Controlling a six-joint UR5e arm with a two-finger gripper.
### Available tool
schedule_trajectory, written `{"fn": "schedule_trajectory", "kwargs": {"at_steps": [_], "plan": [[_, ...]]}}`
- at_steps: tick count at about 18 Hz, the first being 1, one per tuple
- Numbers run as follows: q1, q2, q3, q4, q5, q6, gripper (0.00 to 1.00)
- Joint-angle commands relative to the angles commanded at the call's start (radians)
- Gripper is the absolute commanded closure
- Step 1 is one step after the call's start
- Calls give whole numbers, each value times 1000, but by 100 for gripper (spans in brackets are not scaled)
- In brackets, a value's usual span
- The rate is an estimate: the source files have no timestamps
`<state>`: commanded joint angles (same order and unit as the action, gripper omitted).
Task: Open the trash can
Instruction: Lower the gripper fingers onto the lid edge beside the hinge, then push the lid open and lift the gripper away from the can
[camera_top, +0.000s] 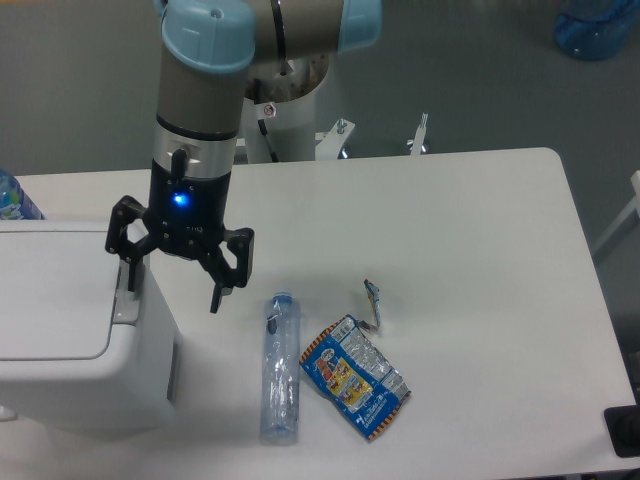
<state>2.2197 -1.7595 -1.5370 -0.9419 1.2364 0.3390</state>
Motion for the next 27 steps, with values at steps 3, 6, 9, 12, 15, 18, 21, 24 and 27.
{"fn": "schedule_trajectory", "kwargs": {"at_steps": [3, 6, 9, 12, 15, 18, 21, 24, 27], "plan": [[-2, -3, 0, 0, 0, 0, 0], [-2, -3, 0, 0, 0, 0, 0], [-2, -6, 0, 0, 0, 0, 0], [-2, -6, 2, 0, 0, 0, 0], [0, 2, 24, 0, 2, 2, 0], [17, 2, 61, 0, 9, 15, 0], [92, 5, 97, -3, 15, 20, 0], [144, 6, 103, -12, 115, 96, 0], [163, 8, 100, -17, 182, 211, 0]]}}
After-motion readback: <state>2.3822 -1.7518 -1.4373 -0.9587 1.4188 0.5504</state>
